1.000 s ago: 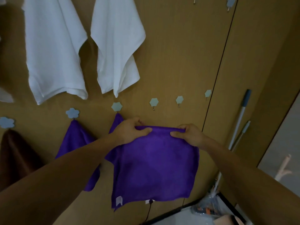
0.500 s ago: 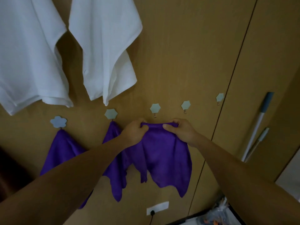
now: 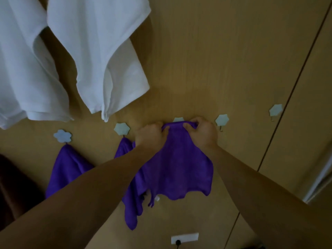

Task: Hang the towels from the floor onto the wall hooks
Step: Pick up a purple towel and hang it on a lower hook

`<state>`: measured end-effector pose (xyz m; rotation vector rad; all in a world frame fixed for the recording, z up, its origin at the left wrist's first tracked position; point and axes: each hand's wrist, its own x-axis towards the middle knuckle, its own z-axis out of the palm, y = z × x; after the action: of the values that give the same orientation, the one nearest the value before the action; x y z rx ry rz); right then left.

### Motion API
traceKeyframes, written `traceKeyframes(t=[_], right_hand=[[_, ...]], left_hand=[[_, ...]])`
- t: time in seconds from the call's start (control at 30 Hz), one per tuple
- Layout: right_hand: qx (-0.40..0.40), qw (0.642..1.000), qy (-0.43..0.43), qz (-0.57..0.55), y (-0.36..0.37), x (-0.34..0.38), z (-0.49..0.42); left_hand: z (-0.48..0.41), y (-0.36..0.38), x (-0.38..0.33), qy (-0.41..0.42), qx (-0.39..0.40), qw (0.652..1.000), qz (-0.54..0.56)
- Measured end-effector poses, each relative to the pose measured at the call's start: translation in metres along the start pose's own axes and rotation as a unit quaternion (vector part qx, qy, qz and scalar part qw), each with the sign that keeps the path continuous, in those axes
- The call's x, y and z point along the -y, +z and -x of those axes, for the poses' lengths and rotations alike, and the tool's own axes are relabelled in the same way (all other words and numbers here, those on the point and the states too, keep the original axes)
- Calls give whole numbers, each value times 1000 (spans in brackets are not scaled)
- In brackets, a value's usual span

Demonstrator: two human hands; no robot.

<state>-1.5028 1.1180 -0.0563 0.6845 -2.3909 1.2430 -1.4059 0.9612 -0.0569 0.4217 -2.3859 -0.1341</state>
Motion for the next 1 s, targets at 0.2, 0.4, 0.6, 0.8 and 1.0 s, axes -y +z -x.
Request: traceKeyframes(t=[0.2, 0.4, 0.6, 0.8, 1.0], right_hand=[[37, 991, 115, -62, 14, -22, 14], [154, 917, 288, -229, 16, -15, 18], [216, 878, 359, -232, 12, -16, 25], [99, 968, 126, 191, 9, -18, 32], [104, 994, -39, -15, 20, -28, 55]], left_hand=[[9, 25, -6, -116, 185, 971, 96], [7, 17, -18, -377, 323, 765, 411], [23, 28, -31, -395, 350, 744, 410], [39, 35, -17, -293, 309, 884, 196], [60, 41, -18, -49, 26, 996, 73]])
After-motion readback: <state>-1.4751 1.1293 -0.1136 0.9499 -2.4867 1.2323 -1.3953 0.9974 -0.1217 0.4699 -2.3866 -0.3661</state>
